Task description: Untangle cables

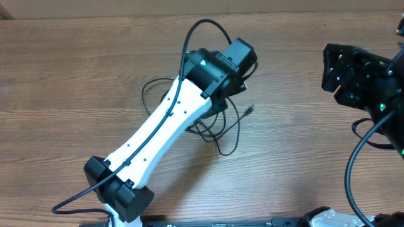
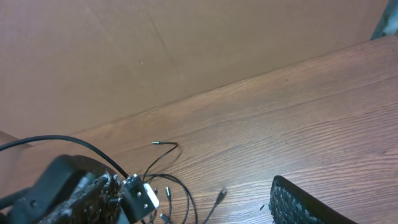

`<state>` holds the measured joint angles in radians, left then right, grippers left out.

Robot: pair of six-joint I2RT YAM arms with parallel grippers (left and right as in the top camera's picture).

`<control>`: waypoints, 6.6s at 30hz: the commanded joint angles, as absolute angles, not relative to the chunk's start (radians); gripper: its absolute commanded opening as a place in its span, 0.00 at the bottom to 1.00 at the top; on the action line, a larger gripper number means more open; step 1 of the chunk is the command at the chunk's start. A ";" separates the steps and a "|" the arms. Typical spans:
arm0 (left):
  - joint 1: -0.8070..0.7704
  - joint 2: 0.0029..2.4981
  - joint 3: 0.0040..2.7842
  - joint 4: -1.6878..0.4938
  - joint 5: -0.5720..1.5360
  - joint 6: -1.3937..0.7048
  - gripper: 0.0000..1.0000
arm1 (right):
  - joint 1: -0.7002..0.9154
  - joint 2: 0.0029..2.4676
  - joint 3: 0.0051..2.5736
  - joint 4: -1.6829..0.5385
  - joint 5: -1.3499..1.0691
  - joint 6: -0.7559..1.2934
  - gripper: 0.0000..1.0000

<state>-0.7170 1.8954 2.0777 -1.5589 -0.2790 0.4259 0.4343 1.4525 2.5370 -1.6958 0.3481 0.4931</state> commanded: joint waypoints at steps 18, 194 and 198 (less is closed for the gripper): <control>-0.234 1.894 2.778 -1.625 0.498 0.371 0.04 | 0.437 1.467 2.540 -1.694 0.364 0.493 0.75; -0.280 1.518 2.123 -0.940 0.364 -0.184 0.04 | 0.437 1.628 2.438 -1.694 -0.019 0.341 0.82; -0.279 1.518 2.123 -0.954 0.364 -0.184 0.04 | 0.437 1.687 2.438 -1.694 -0.125 0.268 0.82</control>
<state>-0.2855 1.5242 2.1052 -0.9512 0.3489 -0.1802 0.4347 1.6360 2.4401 -1.6966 0.0086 0.3534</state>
